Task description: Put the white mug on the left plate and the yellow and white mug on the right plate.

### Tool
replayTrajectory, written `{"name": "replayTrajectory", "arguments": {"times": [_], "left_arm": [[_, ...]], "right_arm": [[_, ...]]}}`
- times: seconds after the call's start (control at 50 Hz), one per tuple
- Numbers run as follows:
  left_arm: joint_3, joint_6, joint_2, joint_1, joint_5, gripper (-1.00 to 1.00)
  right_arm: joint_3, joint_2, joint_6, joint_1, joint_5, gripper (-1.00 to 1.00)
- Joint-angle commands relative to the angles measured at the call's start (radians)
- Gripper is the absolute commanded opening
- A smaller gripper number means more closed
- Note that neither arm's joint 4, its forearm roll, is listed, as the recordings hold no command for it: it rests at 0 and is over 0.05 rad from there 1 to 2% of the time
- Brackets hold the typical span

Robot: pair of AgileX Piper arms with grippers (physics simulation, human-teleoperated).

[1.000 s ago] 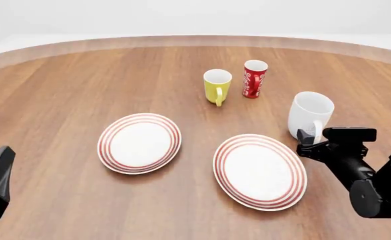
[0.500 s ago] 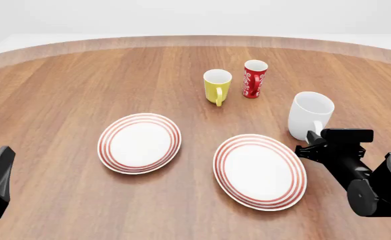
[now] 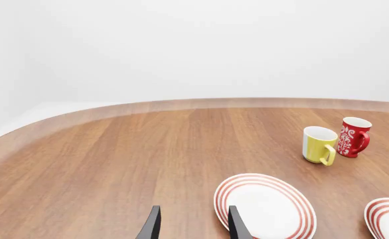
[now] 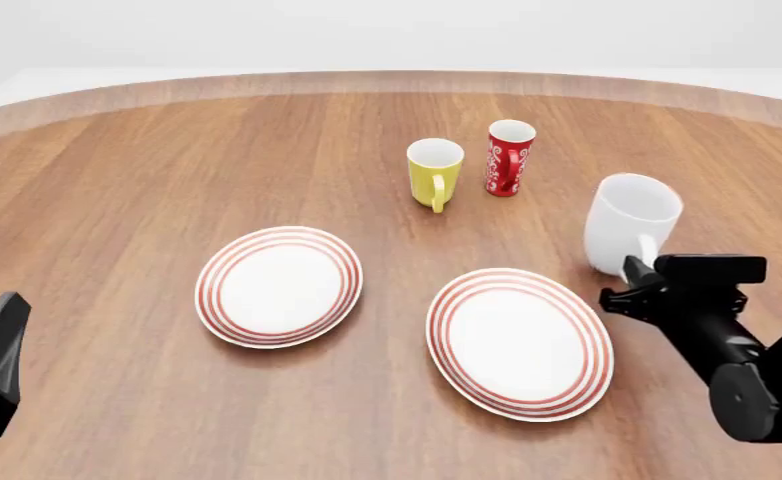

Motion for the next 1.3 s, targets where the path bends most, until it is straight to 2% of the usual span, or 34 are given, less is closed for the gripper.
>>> {"name": "replayTrajectory", "arguments": {"times": [0.02, 0.18, 0.36, 0.54, 1.06, 1.3], "left_arm": [[0.0, 0.0, 0.0, 0.0, 0.0, 1.0], [0.0, 0.0, 0.0, 0.0, 0.0, 1.0], [0.0, 0.0, 0.0, 0.0, 0.0, 1.0], [0.0, 0.0, 0.0, 0.0, 0.0, 1.0], [0.0, 0.0, 0.0, 0.0, 0.0, 1.0], [0.0, 0.0, 0.0, 0.0, 0.0, 1.0]], "right_arm": [[0.033, -0.088, -0.007, 0.002, 0.013, -1.0], [0.049, -0.186, -0.021, 0.004, 0.071, -1.0], [0.066, -0.387, -0.033, 0.018, 0.209, -1.0], [0.071, -0.519, -0.041, 0.029, 0.306, -1.0], [0.044, -0.808, -0.06, 0.087, 0.55, -1.0], [0.021, -0.87, -0.071, 0.136, 0.619, -1.0]]}}
